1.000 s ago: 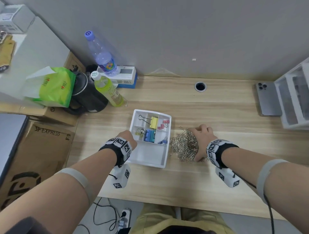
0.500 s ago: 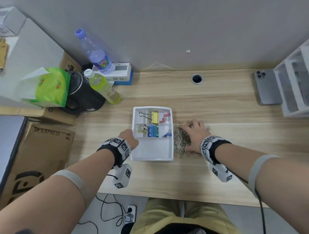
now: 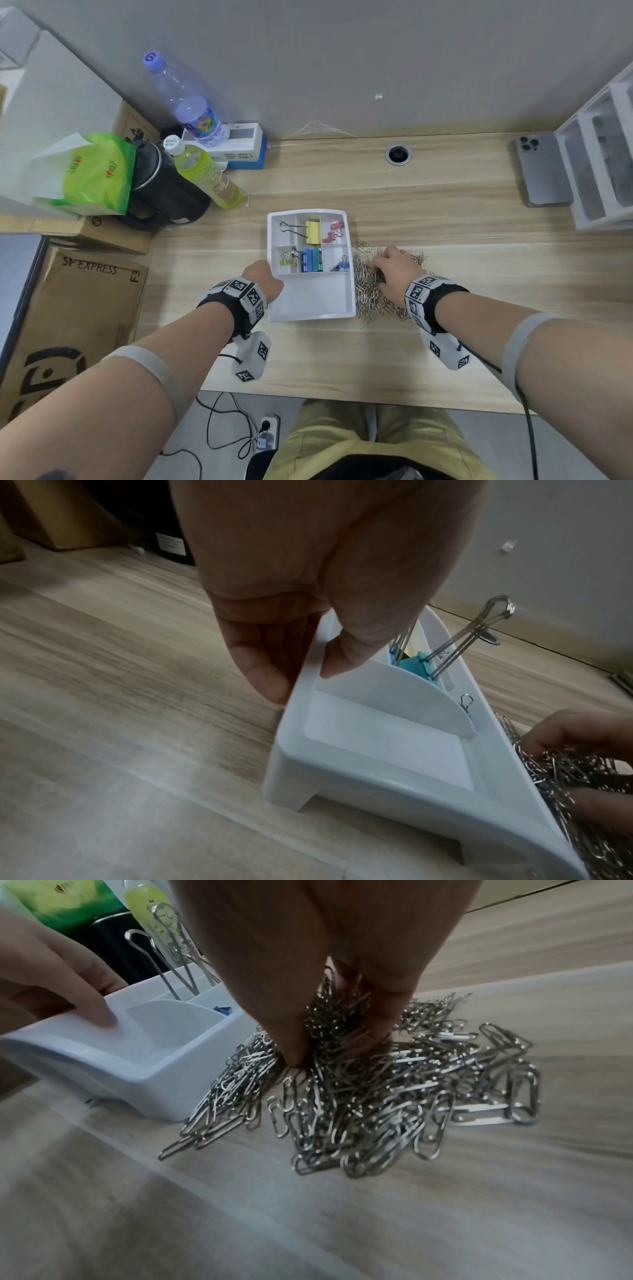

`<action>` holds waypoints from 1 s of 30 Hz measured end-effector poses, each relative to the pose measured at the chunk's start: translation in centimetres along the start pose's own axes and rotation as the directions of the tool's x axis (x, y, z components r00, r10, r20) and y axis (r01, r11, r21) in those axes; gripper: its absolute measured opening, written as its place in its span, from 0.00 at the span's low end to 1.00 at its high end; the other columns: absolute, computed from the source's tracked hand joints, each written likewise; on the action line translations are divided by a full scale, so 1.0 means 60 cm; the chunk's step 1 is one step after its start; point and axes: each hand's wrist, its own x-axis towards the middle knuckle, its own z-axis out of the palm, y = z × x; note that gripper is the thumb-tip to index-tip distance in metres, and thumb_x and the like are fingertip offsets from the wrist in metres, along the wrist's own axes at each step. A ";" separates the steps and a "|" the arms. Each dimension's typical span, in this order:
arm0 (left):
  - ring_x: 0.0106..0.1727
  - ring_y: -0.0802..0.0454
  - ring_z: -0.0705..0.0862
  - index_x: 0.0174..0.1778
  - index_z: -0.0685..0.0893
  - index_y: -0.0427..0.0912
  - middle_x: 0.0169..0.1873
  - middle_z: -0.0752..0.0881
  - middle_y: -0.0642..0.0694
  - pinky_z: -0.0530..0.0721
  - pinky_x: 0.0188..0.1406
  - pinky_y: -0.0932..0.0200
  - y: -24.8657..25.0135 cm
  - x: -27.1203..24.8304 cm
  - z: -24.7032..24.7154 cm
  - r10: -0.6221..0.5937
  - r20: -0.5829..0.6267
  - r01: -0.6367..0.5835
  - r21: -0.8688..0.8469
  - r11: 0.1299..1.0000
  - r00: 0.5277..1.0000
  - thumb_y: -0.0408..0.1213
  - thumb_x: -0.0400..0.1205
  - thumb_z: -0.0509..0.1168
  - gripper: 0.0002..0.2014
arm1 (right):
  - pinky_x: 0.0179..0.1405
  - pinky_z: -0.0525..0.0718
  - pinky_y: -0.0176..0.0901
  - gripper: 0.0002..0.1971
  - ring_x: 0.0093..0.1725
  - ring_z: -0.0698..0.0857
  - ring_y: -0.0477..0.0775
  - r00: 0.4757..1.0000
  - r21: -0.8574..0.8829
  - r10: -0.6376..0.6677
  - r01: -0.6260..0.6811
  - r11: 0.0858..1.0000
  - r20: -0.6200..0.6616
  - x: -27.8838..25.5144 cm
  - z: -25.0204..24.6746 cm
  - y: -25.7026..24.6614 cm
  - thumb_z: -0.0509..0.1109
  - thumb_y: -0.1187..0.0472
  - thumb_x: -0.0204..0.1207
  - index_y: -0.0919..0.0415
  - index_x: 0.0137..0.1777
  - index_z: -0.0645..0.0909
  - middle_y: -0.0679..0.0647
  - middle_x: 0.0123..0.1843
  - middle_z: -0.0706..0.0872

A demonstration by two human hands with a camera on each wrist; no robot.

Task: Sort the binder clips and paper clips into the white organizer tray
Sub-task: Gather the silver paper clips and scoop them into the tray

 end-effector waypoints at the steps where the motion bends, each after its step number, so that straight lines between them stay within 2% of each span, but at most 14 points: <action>1: 0.47 0.40 0.87 0.51 0.76 0.37 0.46 0.83 0.40 0.86 0.42 0.52 0.001 -0.001 0.000 0.000 0.001 0.000 0.001 1.000 1.000 0.31 0.78 0.59 0.08 | 0.67 0.77 0.50 0.19 0.64 0.74 0.59 1.000 -0.001 -0.001 0.001 1.000 0.009 0.000 -0.002 -0.001 0.70 0.66 0.76 0.54 0.66 0.79 0.57 0.63 0.74; 4: 0.46 0.40 0.87 0.51 0.77 0.36 0.46 0.84 0.39 0.87 0.41 0.51 0.001 0.000 -0.001 -0.007 0.007 0.007 -0.014 1.000 1.000 0.30 0.77 0.59 0.08 | 0.66 0.78 0.49 0.18 0.62 0.77 0.59 1.000 -0.004 -0.001 0.001 1.000 0.020 0.000 -0.008 -0.001 0.71 0.65 0.77 0.56 0.66 0.79 0.57 0.63 0.75; 7: 0.34 0.42 0.85 0.52 0.78 0.33 0.40 0.84 0.38 0.84 0.31 0.55 -0.002 0.000 -0.004 -0.011 0.031 0.013 -0.068 0.998 0.999 0.31 0.76 0.60 0.10 | 0.63 0.79 0.46 0.15 0.58 0.80 0.58 1.000 0.008 0.006 -0.007 1.000 0.027 0.000 -0.016 -0.001 0.73 0.64 0.76 0.57 0.63 0.81 0.57 0.61 0.77; 10: 0.27 0.45 0.80 0.48 0.78 0.34 0.32 0.83 0.40 0.75 0.25 0.61 -0.006 -0.001 -0.007 -0.018 0.067 0.024 -0.093 0.995 0.998 0.36 0.74 0.62 0.10 | 0.55 0.79 0.43 0.12 0.57 0.83 0.58 0.999 0.005 0.014 -0.015 1.000 0.040 0.000 -0.028 -0.003 0.72 0.67 0.76 0.56 0.57 0.84 0.56 0.57 0.81; 12: 0.27 0.46 0.77 0.43 0.75 0.36 0.31 0.79 0.42 0.72 0.25 0.62 -0.005 -0.005 -0.009 -0.022 0.076 0.031 -0.111 0.993 0.997 0.37 0.74 0.63 0.08 | 0.51 0.79 0.41 0.13 0.56 0.84 0.57 0.997 -0.001 0.029 -0.029 1.000 0.068 -0.001 -0.036 -0.004 0.71 0.67 0.75 0.55 0.59 0.85 0.55 0.58 0.84; 16: 0.26 0.48 0.72 0.37 0.70 0.39 0.29 0.73 0.43 0.68 0.26 0.63 -0.002 -0.008 -0.006 -0.026 0.105 0.039 -0.122 0.992 0.994 0.36 0.74 0.62 0.07 | 0.52 0.83 0.42 0.15 0.55 0.85 0.56 0.995 0.003 0.028 -0.029 1.000 0.092 -0.003 -0.046 -0.006 0.71 0.67 0.75 0.55 0.60 0.86 0.55 0.59 0.87; 20: 0.26 0.48 0.72 0.33 0.70 0.39 0.27 0.74 0.44 0.68 0.26 0.62 0.001 -0.008 -0.008 -0.032 0.075 0.039 -0.087 0.995 0.997 0.36 0.77 0.61 0.09 | 0.47 0.83 0.41 0.12 0.48 0.84 0.52 0.994 0.007 0.007 -0.008 1.000 0.108 -0.005 -0.060 -0.019 0.72 0.65 0.74 0.53 0.55 0.88 0.52 0.56 0.87; 25: 0.29 0.46 0.75 0.35 0.71 0.38 0.29 0.75 0.43 0.70 0.26 0.61 0.003 -0.007 -0.015 -0.026 0.063 0.030 -0.071 0.997 0.998 0.32 0.78 0.59 0.06 | 0.48 0.82 0.39 0.13 0.52 0.84 0.52 0.987 -0.004 -0.055 0.056 0.998 0.150 -0.002 -0.067 -0.048 0.73 0.65 0.75 0.56 0.59 0.87 0.53 0.58 0.87; 28: 0.32 0.44 0.76 0.38 0.73 0.37 0.30 0.76 0.43 0.70 0.26 0.61 0.001 -0.007 -0.015 -0.026 0.074 0.032 -0.074 0.997 0.997 0.32 0.78 0.58 0.04 | 0.52 0.84 0.40 0.12 0.56 0.85 0.54 0.983 0.008 -0.092 0.092 0.996 0.157 0.001 -0.066 -0.072 0.73 0.65 0.74 0.56 0.57 0.88 0.53 0.58 0.87; 30: 0.31 0.44 0.76 0.39 0.73 0.37 0.29 0.76 0.43 0.70 0.25 0.62 0.002 -0.009 -0.015 -0.025 0.075 0.032 -0.084 0.996 0.997 0.32 0.79 0.58 0.04 | 0.52 0.82 0.38 0.11 0.56 0.85 0.53 0.982 0.047 -0.122 0.116 0.992 0.142 0.005 -0.062 -0.088 0.74 0.65 0.74 0.56 0.56 0.88 0.52 0.58 0.87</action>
